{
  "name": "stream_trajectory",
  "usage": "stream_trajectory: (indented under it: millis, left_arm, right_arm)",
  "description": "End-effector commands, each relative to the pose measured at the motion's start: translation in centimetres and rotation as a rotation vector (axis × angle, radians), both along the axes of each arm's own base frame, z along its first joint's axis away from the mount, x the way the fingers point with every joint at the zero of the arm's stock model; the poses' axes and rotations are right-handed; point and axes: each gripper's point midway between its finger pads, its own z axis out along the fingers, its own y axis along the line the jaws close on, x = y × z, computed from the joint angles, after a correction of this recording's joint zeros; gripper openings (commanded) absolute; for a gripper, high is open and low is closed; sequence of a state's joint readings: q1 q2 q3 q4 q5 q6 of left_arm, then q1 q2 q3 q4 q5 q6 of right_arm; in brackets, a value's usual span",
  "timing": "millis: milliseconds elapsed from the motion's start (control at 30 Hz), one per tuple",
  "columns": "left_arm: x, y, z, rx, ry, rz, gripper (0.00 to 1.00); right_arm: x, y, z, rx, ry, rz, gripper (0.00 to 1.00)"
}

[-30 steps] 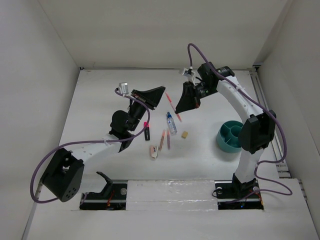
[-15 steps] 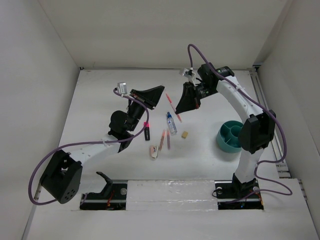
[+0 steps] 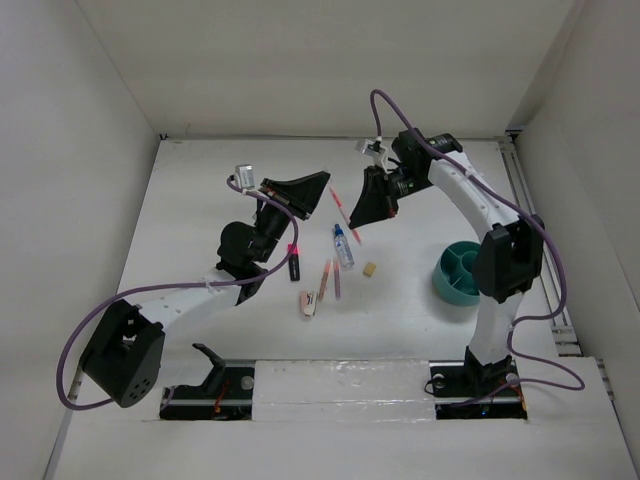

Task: Sort the stationery into containers
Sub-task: Cap the pen

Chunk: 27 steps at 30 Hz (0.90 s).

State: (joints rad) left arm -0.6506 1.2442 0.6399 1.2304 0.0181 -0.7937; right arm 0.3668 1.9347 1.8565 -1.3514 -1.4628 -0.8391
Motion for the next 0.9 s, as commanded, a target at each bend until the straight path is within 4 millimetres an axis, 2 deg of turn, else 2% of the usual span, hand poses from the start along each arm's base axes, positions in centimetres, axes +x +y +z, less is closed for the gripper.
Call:
stream_trajectory:
  millis: [0,867]
  left_arm:
    - [-1.6,0.5,4.1,-0.068,-0.114,-0.021,0.0]
    - [-1.1,0.2,2.3,-0.046,-0.084,-0.021,0.0]
  right_arm:
    - [-0.1,0.2,2.6,0.103,-0.021,0.011,0.0]
    - [-0.3,-0.2,3.8,0.115,-0.056,0.003,0.0]
